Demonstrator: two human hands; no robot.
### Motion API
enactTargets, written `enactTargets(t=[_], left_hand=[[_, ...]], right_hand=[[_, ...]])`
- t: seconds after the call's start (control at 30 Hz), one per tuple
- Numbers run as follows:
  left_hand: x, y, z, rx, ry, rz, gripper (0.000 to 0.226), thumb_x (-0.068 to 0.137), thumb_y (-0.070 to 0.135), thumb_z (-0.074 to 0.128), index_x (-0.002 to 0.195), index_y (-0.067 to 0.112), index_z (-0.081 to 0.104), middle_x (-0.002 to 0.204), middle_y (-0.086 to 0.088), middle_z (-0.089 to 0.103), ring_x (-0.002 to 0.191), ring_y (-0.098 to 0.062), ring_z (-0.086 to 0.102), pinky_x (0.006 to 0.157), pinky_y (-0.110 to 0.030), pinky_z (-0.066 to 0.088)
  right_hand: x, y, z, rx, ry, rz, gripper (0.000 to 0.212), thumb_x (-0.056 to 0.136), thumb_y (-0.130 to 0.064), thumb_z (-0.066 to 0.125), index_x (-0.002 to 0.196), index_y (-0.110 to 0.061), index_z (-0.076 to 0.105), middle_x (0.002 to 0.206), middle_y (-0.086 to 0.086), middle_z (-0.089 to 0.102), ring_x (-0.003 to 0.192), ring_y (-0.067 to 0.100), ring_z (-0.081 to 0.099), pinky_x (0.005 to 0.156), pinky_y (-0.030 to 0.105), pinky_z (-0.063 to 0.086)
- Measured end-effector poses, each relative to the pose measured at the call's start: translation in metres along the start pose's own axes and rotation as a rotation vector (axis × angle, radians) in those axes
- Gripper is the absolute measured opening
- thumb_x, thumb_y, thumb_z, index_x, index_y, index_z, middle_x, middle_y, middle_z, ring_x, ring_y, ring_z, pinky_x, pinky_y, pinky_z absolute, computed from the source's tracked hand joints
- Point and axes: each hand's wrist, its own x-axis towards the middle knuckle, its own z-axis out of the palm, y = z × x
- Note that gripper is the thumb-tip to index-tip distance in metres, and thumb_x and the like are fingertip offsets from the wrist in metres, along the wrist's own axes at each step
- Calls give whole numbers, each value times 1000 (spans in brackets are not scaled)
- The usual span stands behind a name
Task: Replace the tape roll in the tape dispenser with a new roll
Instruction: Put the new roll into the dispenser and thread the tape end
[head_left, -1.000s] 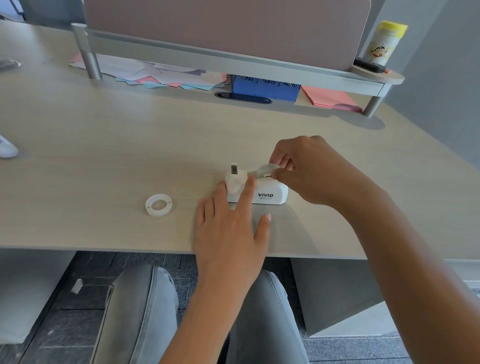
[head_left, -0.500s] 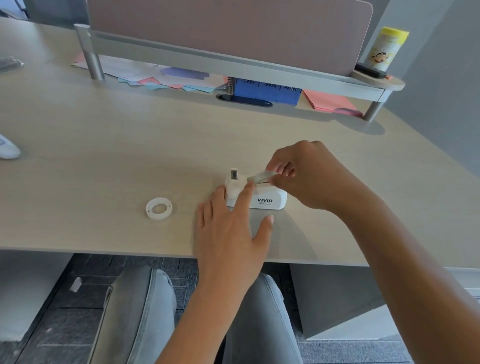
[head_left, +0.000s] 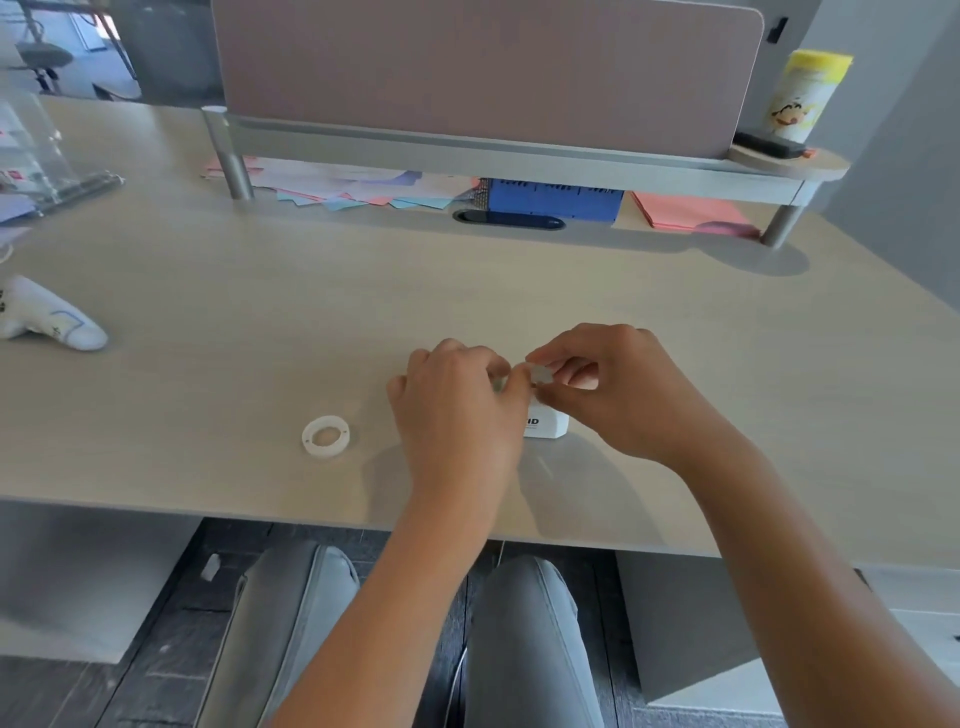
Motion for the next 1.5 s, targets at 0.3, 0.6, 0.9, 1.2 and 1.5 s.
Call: enactTargets(t=[0.3, 0.6, 0.9, 1.2, 1.5], left_hand=[[-1, 9, 3, -91, 33, -59, 9, 85, 26, 71, 80, 26, 78, 86, 4, 76, 86, -26, 69, 83, -50, 53], [5, 23, -5, -8, -13, -63, 17, 85, 17, 65, 73, 20, 77, 75, 1, 77, 75, -28, 69, 80, -49, 55], [22, 19, -15, -155, -145, -121, 13, 79, 20, 66, 76, 17, 78, 74, 4, 76, 76, -24, 71, 66, -36, 58], [26, -3, -7, -170, -104, -88, 13, 83, 21, 66, 77, 14, 76, 92, -5, 65, 95, -31, 62, 70, -33, 41], [37, -19, -17, -261, -66, -132, 14, 85, 15, 65, 78, 9, 75, 92, -9, 74, 87, -26, 66, 72, -31, 44]], right_hand=[[-6, 10, 0, 121, 0, -23, 35, 86, -11, 82, 120, -17, 79, 101, -5, 75, 94, 12, 72, 92, 30, 58], [-4, 9, 0, 108, -2, -17, 33, 87, -13, 81, 119, -18, 78, 105, -2, 76, 95, 13, 72, 89, 28, 58], [3, -9, 6, -51, 7, 13, 23, 90, -24, 76, 111, -19, 78, 103, -2, 77, 91, 15, 70, 84, 33, 58], [5, -22, 8, -164, -29, 65, 19, 93, -21, 69, 110, -25, 77, 100, -10, 71, 97, 15, 70, 86, 37, 58], [3, -23, 10, -146, -16, 87, 23, 92, -18, 67, 110, -25, 78, 100, -10, 70, 91, 13, 69, 86, 39, 59]])
